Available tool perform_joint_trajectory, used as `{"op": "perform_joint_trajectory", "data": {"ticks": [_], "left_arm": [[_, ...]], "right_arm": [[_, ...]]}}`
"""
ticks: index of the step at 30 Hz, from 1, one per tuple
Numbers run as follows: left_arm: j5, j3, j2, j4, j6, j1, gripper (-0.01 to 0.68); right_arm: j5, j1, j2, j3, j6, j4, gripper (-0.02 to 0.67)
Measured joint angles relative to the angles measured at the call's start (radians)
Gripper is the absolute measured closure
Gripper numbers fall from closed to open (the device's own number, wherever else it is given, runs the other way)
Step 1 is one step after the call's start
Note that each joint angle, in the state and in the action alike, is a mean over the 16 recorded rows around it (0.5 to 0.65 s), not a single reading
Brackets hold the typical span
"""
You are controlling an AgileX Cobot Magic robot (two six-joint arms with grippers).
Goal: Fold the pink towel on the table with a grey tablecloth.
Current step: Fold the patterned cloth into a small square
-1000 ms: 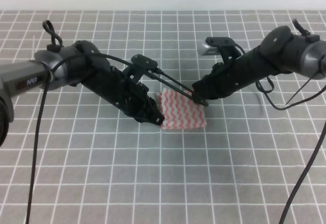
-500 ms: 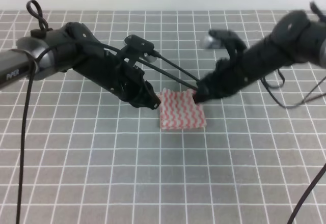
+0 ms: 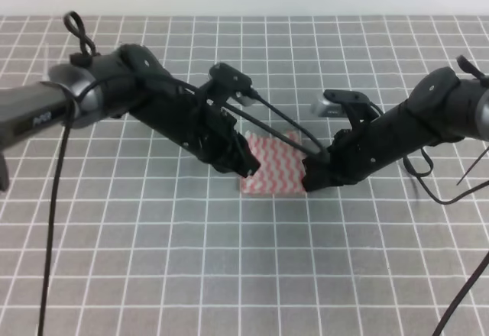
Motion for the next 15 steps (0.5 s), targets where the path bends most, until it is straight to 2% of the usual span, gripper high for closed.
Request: {"op": "perform_joint_trajectory", "data": {"ticks": [15], "left_arm": [[-0.011,0.001,0.021,0.079,-0.038,-0.007,0.673]], "right_arm": [[0.003,-0.001,-0.117,-0.079,-0.038,0.046,0.666]]}}
